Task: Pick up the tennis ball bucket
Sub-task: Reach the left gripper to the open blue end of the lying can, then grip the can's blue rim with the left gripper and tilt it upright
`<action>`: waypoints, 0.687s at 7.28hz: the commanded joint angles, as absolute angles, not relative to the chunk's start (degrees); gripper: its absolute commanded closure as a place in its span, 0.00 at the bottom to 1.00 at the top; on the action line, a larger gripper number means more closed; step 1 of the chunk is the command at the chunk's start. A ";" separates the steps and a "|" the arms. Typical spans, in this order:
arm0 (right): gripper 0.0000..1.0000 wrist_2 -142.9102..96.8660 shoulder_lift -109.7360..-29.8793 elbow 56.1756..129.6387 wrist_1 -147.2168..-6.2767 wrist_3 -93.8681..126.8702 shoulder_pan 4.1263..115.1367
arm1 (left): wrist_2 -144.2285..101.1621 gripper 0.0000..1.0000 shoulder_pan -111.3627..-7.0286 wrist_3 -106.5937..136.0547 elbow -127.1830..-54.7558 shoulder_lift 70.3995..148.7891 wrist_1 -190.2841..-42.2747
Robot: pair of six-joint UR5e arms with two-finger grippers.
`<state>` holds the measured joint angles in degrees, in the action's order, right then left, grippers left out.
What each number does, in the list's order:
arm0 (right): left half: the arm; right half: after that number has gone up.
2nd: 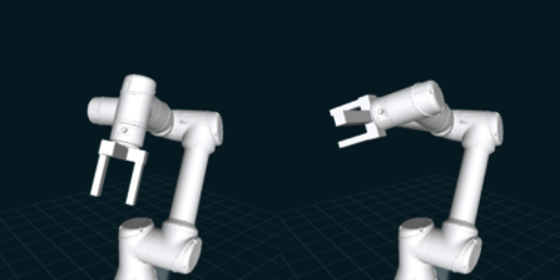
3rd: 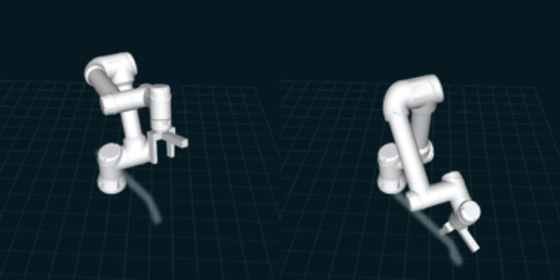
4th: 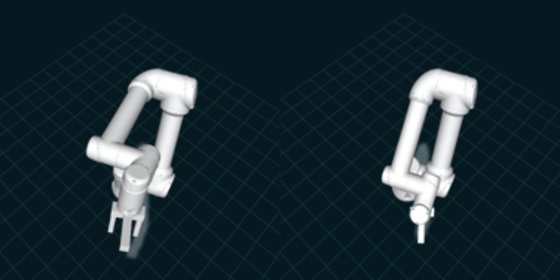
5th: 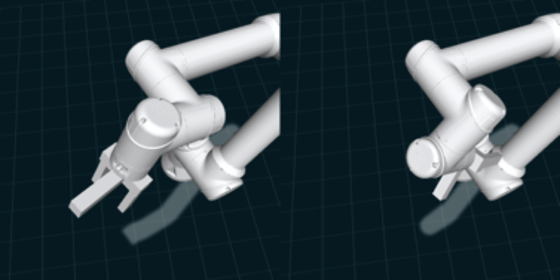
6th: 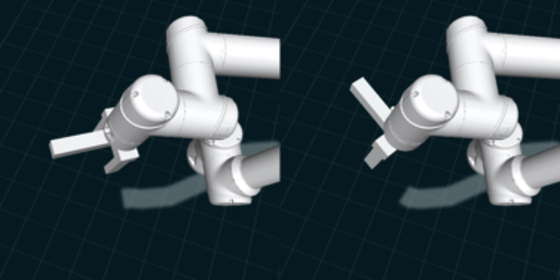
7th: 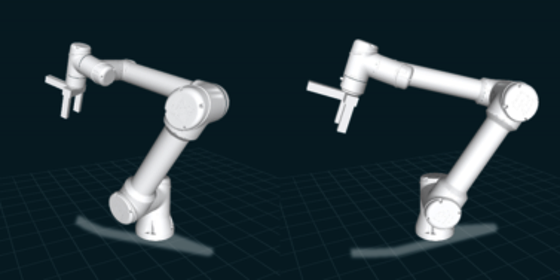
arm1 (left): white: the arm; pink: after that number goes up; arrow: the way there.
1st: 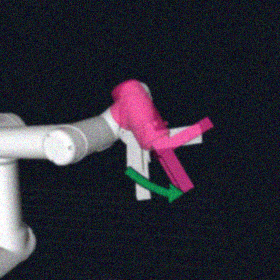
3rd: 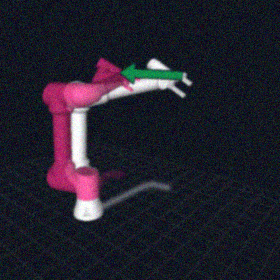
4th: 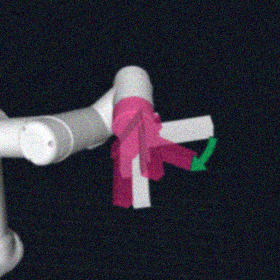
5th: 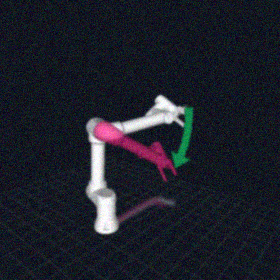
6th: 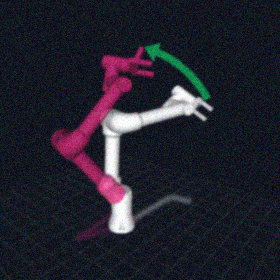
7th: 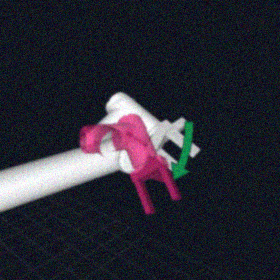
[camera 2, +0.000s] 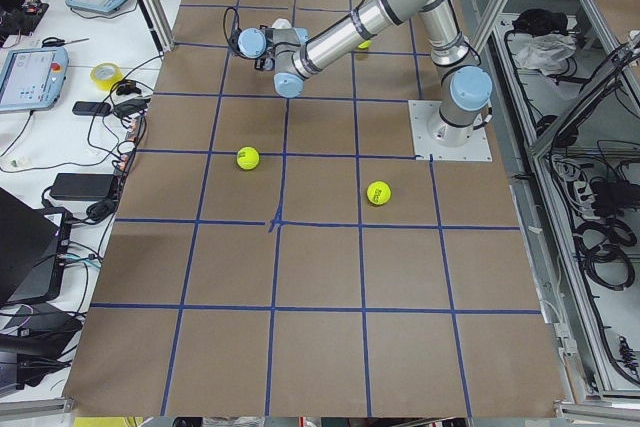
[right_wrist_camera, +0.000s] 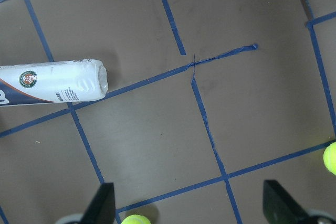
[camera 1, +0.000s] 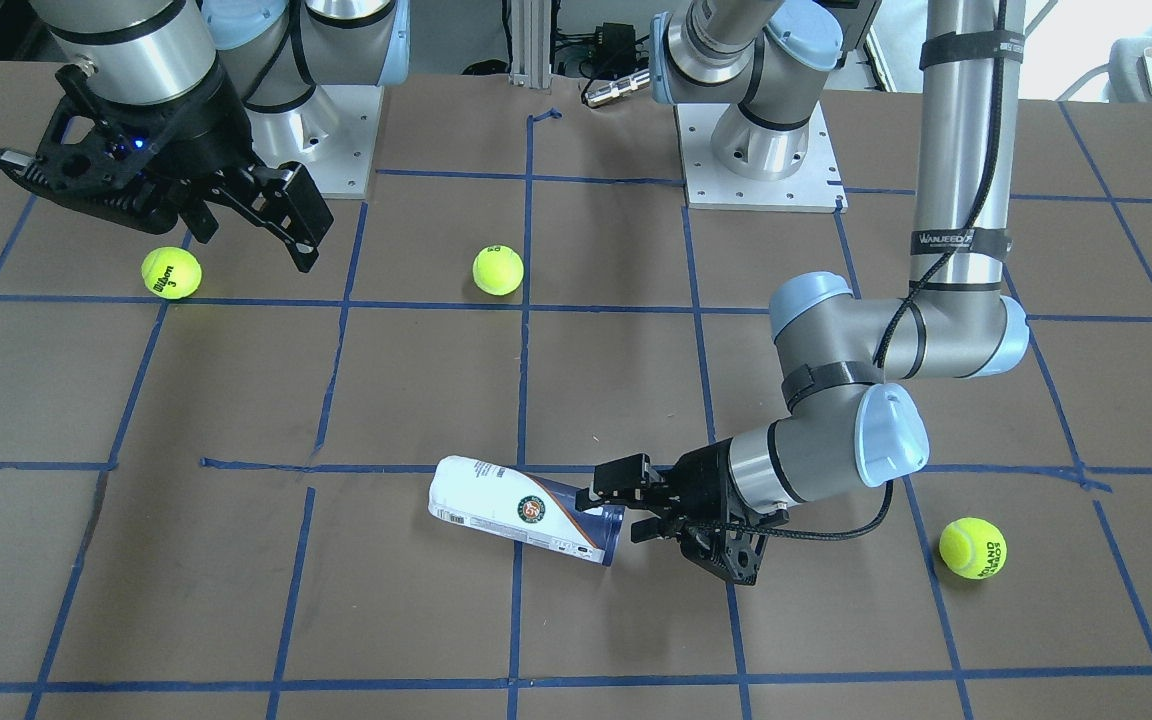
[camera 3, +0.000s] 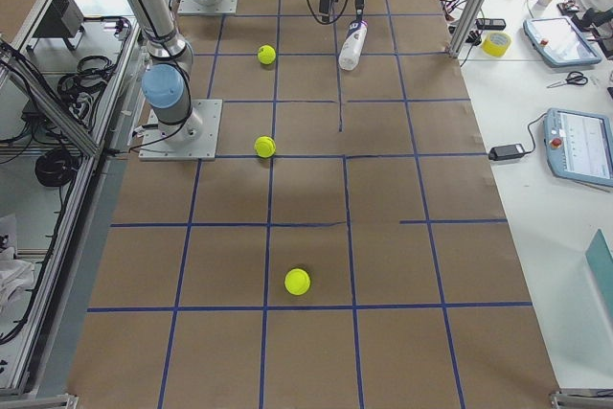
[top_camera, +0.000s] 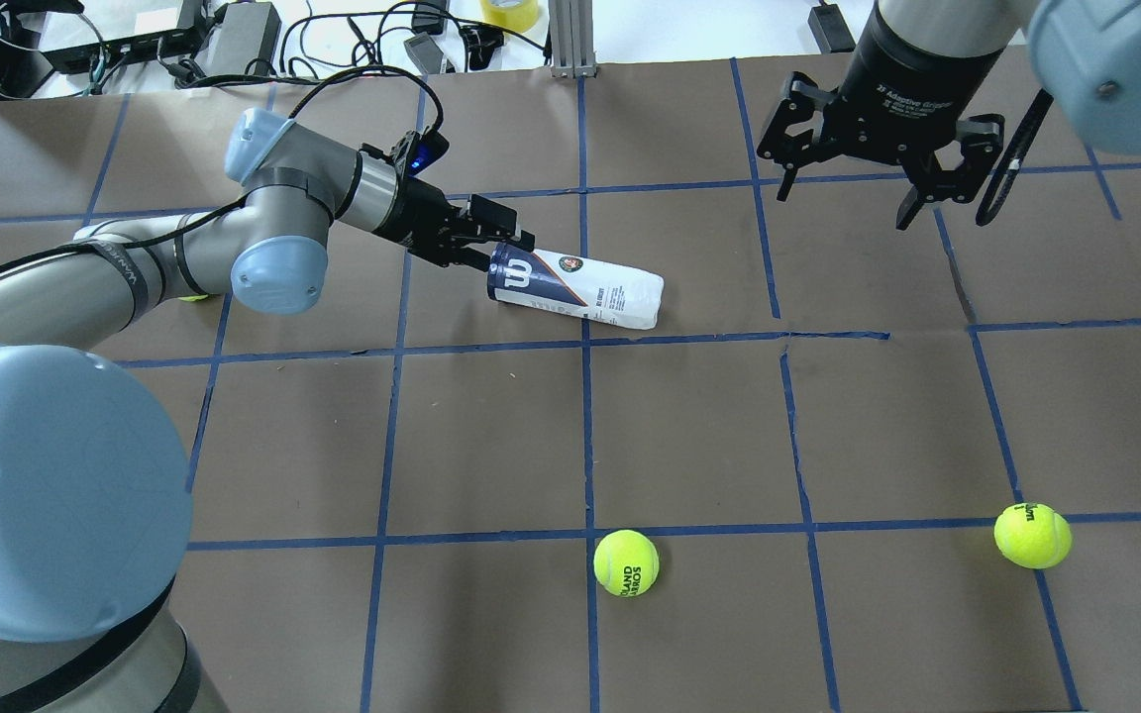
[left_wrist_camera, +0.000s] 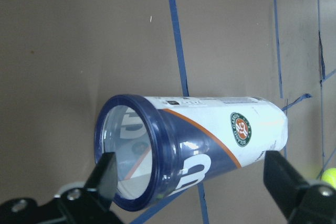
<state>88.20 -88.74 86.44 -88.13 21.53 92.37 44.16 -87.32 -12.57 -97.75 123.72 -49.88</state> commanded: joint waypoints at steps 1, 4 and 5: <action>0.00 88.07 -88.68 86.57 -88.68 21.53 92.37 | 42.80 0.00 -89.11 -12.39 -97.56 124.28 -48.61; 0.00 88.95 -88.77 86.83 -90.97 21.27 92.02 | 43.41 1.00 -89.30 -7.66 -97.39 124.19 -47.99; 0.00 89.03 -88.77 86.84 -90.88 21.27 92.02 | 43.68 1.00 -89.21 -4.86 -97.12 123.84 -47.90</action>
<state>88.92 -88.73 86.76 -90.84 21.29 92.06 43.29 -89.25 -7.88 -97.40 124.16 -48.01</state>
